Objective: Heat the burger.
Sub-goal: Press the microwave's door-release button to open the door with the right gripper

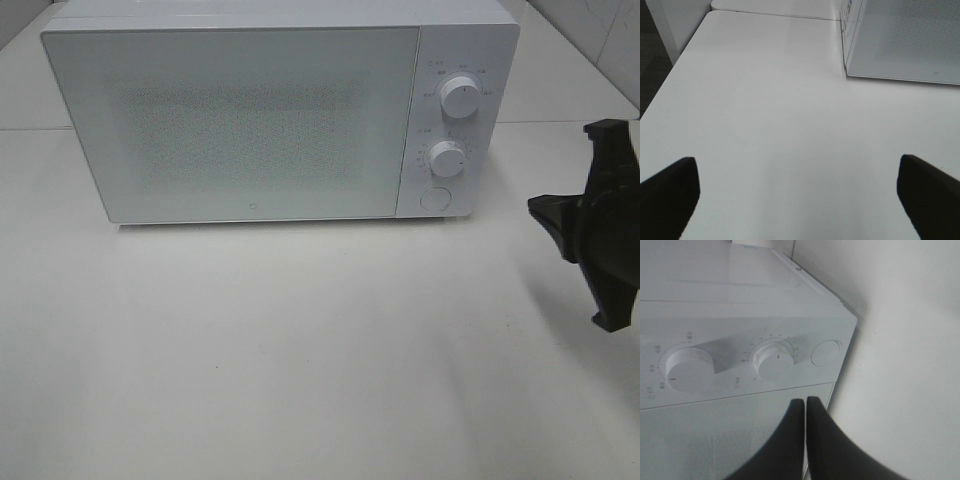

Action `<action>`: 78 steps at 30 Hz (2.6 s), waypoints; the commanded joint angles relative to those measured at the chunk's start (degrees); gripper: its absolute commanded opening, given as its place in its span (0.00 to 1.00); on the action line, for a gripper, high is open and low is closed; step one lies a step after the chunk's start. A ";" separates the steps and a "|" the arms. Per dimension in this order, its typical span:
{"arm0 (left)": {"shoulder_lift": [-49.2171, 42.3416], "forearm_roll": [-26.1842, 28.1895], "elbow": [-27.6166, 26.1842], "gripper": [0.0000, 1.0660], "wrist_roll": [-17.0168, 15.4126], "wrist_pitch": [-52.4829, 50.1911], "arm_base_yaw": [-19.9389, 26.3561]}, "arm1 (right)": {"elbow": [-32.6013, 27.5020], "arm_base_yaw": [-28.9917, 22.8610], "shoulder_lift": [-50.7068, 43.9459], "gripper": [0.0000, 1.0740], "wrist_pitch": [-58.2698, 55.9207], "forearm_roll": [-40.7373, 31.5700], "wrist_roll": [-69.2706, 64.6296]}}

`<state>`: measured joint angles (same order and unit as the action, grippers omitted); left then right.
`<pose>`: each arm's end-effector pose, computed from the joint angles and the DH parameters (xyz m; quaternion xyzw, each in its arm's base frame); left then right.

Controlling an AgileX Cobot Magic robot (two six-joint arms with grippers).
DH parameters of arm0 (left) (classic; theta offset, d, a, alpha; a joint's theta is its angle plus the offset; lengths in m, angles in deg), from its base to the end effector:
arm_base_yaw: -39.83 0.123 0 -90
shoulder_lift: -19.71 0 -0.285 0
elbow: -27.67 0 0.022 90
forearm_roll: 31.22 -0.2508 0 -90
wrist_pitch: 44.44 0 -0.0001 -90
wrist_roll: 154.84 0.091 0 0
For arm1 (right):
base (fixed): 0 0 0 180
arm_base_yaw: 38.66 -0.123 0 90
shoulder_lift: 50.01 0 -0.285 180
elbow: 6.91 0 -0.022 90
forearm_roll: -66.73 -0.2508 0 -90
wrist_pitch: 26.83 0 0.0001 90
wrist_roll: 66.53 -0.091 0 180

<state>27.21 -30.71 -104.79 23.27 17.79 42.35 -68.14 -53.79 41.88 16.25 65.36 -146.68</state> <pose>-0.0087 -0.0011 0.2802 -0.0326 0.8532 -0.0016 0.5205 0.2203 0.0580 0.1628 0.4503 0.6845 0.4225 0.3875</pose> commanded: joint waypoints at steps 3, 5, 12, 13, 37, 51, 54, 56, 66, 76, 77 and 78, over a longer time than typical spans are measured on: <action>-0.11 0.06 0.17 0.94 0.00 -0.97 0.17 | 0.80 -4.07 7.91 0.00 8.19 -5.96 -0.63; -0.11 0.06 0.17 0.94 0.00 -0.97 0.17 | 2.01 -4.81 10.37 0.00 8.59 -5.90 -1.09; -0.11 0.06 0.17 0.94 0.00 -0.97 0.17 | 6.88 -5.79 16.27 0.00 8.88 -5.73 -2.23; -0.11 0.06 0.17 0.94 0.00 -0.97 0.17 | 6.88 -5.79 16.27 0.00 8.88 -5.73 -2.23; -0.11 0.06 0.17 0.94 0.00 -0.97 0.17 | 18.62 -5.79 27.85 0.00 5.44 -5.96 -3.32; -0.11 0.06 0.17 0.94 0.00 -0.97 0.17 | 25.50 -5.84 30.08 0.00 1.03 -11.69 -3.50; -0.11 0.06 0.17 0.94 0.00 -0.97 0.17 | 26.47 -5.84 30.08 0.00 -0.63 -11.75 -3.55; -0.11 0.06 0.17 0.94 0.00 -0.97 0.17 | 26.70 -5.84 30.14 0.00 -0.69 -11.75 -3.50; -0.11 0.06 0.17 0.94 0.00 -0.97 0.17 | 28.13 -5.84 32.83 0.00 -0.29 -11.97 -5.39; -0.11 0.00 0.17 0.94 0.00 -0.97 0.17 | 28.13 -5.84 34.78 0.00 9.22 -14.61 -5.04; -0.11 0.00 0.17 0.94 0.00 -0.97 0.17 | 28.13 -5.84 34.78 0.00 9.22 -14.61 -5.04; -0.11 0.00 0.17 0.94 0.00 -0.97 0.17 | 28.13 -5.84 34.78 0.00 10.31 -14.84 -4.70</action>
<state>27.21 -30.71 -104.79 23.27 17.79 42.35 -40.58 -59.92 77.12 22.15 51.72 -152.18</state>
